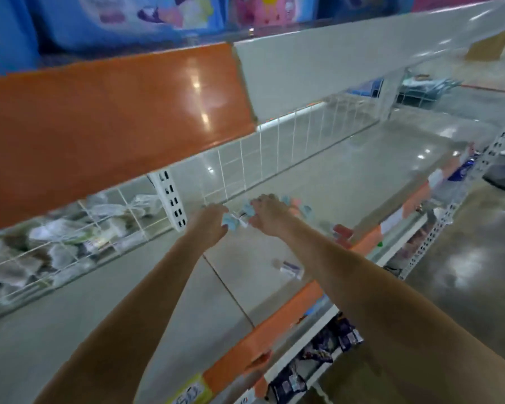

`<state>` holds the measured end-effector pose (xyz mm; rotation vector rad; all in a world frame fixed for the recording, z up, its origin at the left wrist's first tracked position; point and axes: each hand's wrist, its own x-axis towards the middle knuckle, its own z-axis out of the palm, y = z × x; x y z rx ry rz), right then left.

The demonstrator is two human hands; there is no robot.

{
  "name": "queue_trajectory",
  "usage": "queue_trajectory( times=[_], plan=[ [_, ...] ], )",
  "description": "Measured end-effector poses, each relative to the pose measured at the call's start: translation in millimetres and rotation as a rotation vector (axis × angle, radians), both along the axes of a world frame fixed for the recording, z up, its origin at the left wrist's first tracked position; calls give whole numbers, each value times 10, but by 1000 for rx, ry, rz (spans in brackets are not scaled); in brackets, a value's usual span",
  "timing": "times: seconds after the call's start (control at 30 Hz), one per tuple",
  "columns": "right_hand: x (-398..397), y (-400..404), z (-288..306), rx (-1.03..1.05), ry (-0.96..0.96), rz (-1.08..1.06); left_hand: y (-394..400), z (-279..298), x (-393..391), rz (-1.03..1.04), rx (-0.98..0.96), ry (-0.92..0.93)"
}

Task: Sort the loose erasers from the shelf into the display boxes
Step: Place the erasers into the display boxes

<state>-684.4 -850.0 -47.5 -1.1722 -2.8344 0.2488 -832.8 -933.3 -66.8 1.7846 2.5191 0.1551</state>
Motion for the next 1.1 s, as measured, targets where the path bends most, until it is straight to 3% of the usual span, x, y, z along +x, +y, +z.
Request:
queue_trajectory(
  times=[0.13,0.27,0.57,0.8,1.1],
  plan=[
    [-160,241,-133,-12,-32,39,89,-140,-42,5,-26,-34],
    [-161,383,-222,-15,67,134,39,-163,-42,7,65,-33],
    [-219,7,-298,-148,359,495,-818,-211,118,382,307,-94],
    [-588,-1254,-131,-248,403,821,-2346,-71,231,583,405,59],
    [-899,-3662,-116,-344,482,1146,-5018,115,469,805,442,180]
  ],
)
